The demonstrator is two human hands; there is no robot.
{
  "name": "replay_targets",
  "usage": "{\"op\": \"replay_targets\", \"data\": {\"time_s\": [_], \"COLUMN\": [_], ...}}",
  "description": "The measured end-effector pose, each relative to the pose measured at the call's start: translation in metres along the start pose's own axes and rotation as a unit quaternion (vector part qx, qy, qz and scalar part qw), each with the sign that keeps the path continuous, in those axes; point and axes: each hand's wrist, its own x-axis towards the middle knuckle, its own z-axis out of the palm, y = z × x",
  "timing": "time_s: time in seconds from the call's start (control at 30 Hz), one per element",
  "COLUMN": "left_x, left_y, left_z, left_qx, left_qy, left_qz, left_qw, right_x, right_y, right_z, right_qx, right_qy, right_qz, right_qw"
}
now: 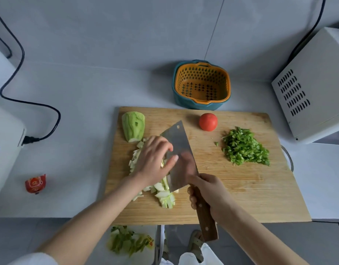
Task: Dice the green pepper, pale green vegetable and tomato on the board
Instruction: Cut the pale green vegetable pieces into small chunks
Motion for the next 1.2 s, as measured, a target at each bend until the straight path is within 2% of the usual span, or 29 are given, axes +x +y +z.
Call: {"op": "replay_targets", "data": {"time_s": [0.07,0.2,0.43,0.5,0.57,0.67,0.73,0.8,1.0,1.2], "left_x": [-0.013,-0.014,-0.018,-0.012,0.001,0.033,0.053,0.067,0.085,0.084], "left_y": [-0.001,-0.013,-0.045,-0.049,-0.054,-0.065,-0.071,-0.078,-0.102,-0.110], "left_z": [0.004,0.004,-0.007,-0.014,-0.021,-0.030,-0.032,-0.028,-0.023,-0.045], "left_qx": [0.020,0.050,0.124,0.119,0.115,0.083,0.055,0.061,0.147,0.133], "left_qy": [-0.005,0.021,0.019,0.065,0.100,0.036,-0.034,-0.074,-0.134,-0.051], "left_qz": [0.039,0.050,-0.035,-0.106,-0.226,-0.421,-0.493,-0.506,-0.480,-0.502], "left_qw": [0.999,0.997,0.991,0.985,0.962,0.903,0.868,0.857,0.855,0.853], "right_x": [-0.001,-0.004,-0.017,-0.021,-0.023,-0.023,-0.024,-0.026,-0.030,-0.028], "right_y": [-0.009,-0.017,-0.023,-0.027,-0.031,-0.034,-0.033,-0.032,-0.021,-0.013], "right_z": [-0.001,-0.003,-0.021,-0.028,-0.034,-0.038,-0.040,-0.043,-0.057,-0.078], "right_qx": [0.032,0.034,-0.007,-0.023,-0.037,-0.055,-0.066,-0.074,-0.117,-0.159], "right_qy": [-0.025,-0.054,-0.058,-0.046,-0.031,-0.010,0.003,0.012,0.041,0.058], "right_qz": [0.029,0.049,0.047,0.035,0.019,-0.004,-0.013,-0.022,-0.049,-0.064], "right_qw": [0.999,0.997,0.997,0.998,0.999,0.998,0.998,0.997,0.991,0.984]}}
